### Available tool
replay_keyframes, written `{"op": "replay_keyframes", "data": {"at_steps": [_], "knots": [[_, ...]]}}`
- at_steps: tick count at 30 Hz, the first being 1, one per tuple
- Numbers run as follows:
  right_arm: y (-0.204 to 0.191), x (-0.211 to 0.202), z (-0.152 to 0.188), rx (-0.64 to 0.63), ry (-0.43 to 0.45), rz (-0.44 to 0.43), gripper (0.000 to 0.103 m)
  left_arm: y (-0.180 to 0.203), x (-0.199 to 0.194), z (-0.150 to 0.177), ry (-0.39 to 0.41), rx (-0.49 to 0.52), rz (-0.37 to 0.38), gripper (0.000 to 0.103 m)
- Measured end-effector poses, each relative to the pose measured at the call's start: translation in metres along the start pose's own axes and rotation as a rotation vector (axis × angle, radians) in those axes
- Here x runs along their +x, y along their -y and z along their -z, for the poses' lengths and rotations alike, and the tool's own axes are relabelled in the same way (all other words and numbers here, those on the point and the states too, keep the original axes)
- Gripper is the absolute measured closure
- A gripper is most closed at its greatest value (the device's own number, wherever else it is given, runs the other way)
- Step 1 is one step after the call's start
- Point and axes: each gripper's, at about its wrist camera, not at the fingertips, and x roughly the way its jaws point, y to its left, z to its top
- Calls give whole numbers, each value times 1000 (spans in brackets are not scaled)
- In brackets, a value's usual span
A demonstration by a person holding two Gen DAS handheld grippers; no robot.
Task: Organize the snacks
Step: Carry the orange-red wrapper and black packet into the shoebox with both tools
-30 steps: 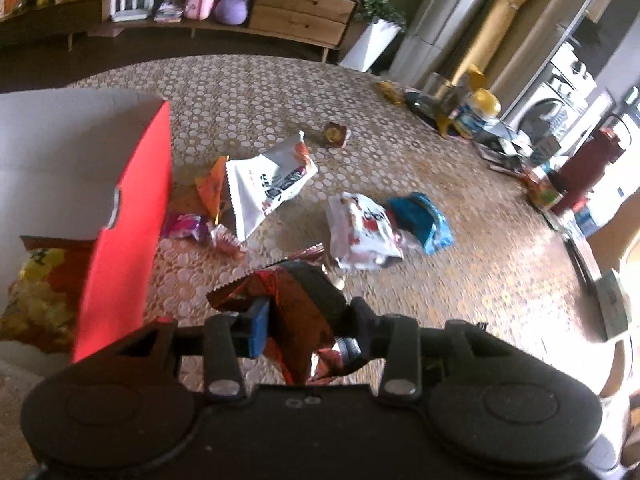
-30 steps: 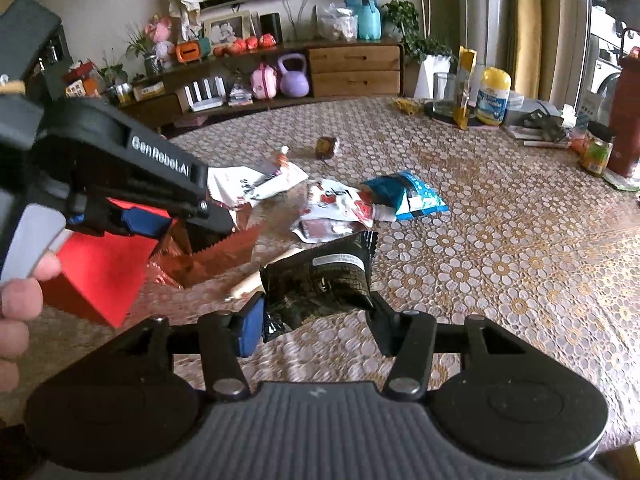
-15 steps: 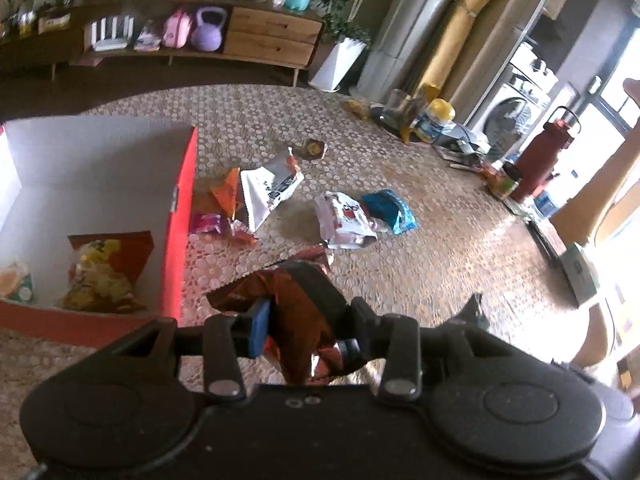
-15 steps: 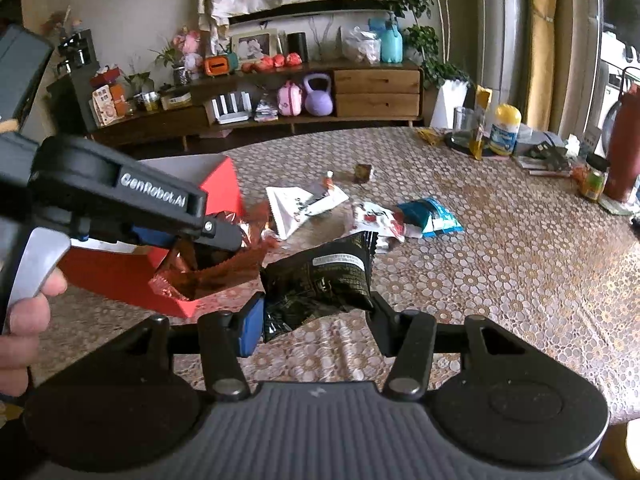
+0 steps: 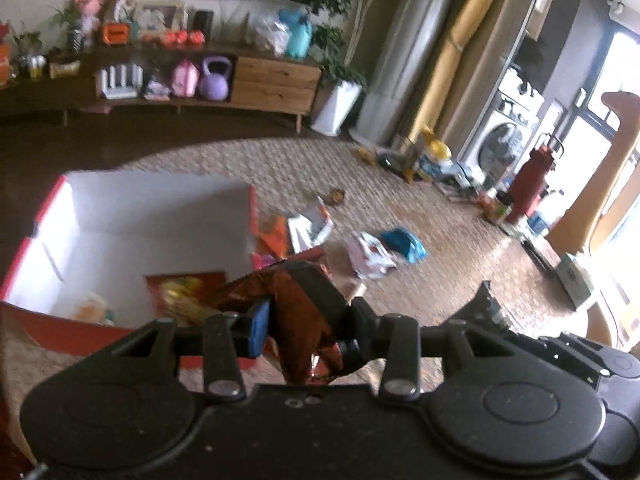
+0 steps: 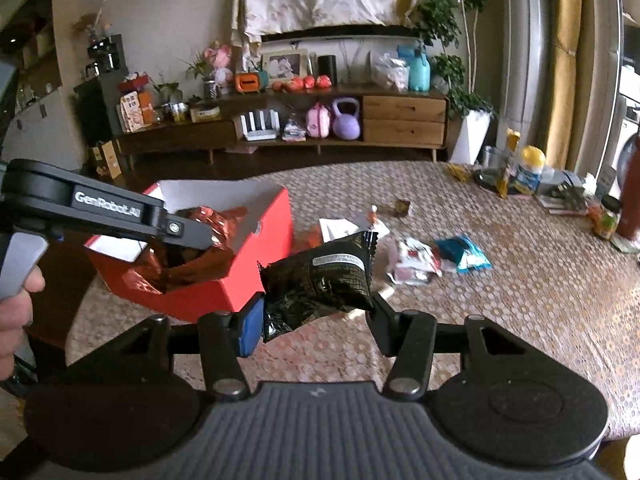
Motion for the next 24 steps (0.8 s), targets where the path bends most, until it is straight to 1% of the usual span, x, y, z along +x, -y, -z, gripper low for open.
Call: {"op": "replay_keyframes", "data": {"at_steps": [4, 11, 17, 21, 24], "knots": [[-18, 2, -11, -14, 15, -21, 50, -21, -21, -11, 37, 0, -32, 63], [-49, 16, -37, -35, 35, -65, 50, -55, -49, -32, 89, 30, -101, 62], [-80, 42, -55, -49, 21, -105, 50, -89, -56, -42, 88, 53, -170, 62], [-102, 65, -62, -68, -3, -123, 50, -111, -50, -46, 67, 61, -210, 62], [-116, 83, -64, -78, -24, -132, 50, -126, -43, -45, 44, 65, -224, 62]]}}
